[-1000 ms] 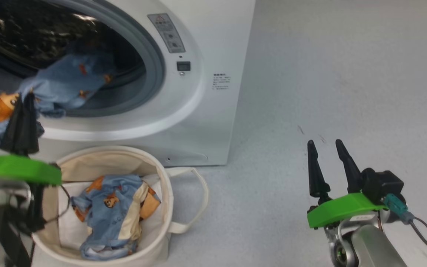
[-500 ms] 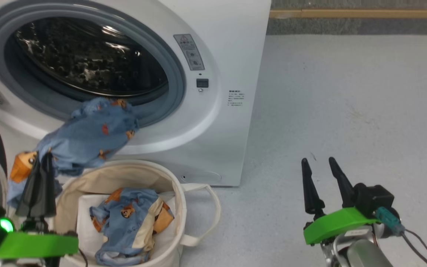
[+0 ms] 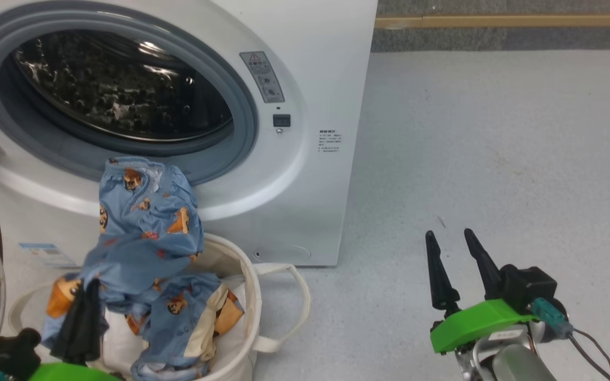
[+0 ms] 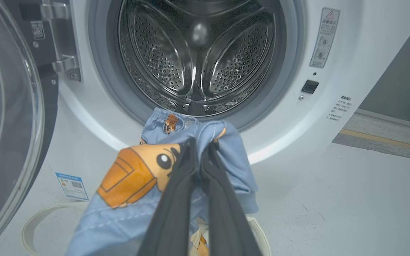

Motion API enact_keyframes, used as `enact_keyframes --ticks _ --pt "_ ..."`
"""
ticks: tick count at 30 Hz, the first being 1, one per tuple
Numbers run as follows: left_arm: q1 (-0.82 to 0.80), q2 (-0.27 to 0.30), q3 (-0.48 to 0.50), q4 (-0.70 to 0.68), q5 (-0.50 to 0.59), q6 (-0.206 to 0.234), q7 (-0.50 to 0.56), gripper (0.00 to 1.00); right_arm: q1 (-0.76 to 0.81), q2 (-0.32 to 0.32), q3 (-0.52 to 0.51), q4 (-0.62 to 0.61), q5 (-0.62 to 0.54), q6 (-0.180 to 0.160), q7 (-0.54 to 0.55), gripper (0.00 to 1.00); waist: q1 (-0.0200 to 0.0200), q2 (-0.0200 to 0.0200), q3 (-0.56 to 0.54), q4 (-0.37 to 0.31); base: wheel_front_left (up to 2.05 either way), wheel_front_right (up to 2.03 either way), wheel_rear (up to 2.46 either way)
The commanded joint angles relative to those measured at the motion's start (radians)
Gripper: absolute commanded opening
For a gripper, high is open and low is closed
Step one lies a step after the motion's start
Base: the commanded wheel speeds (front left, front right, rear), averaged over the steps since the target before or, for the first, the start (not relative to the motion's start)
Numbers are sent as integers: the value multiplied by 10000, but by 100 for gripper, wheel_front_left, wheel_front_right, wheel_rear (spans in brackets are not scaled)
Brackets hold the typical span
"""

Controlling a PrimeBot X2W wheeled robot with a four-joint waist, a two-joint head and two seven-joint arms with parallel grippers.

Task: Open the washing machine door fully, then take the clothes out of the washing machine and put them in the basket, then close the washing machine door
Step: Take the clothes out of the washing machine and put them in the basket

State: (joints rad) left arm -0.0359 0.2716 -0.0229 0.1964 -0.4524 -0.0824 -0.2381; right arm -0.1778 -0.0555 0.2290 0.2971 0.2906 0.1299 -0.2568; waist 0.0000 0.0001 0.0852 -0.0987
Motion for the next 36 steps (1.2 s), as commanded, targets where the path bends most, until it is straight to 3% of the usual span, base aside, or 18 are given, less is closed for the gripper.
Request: enact_keyframes --ticks 1,13,26,36 --pt "-535 134 329 -131 -88 -53 -65 0 -230 53 170 -321 -99 8 -49 100 0 -1 101 -41 0 0 0" --pt "-2559 -44 -912 3863 -182 -433 -58 0 -582 53 -41 -516 -365 8 -49 100 0 -1 1115 -171 0 0 0" --pt "-5590 25 -2490 8303 -1508 -481 -88 0 -1090 53 -359 -992 -769 8 -49 100 0 -1 2745 -268 0 0 0" --pt "-7087 -45 -3192 10016 -2061 -482 274 0 -1430 53 -603 -1548 -1026 8 -49 100 0 -1 4137 -403 0 0 0"
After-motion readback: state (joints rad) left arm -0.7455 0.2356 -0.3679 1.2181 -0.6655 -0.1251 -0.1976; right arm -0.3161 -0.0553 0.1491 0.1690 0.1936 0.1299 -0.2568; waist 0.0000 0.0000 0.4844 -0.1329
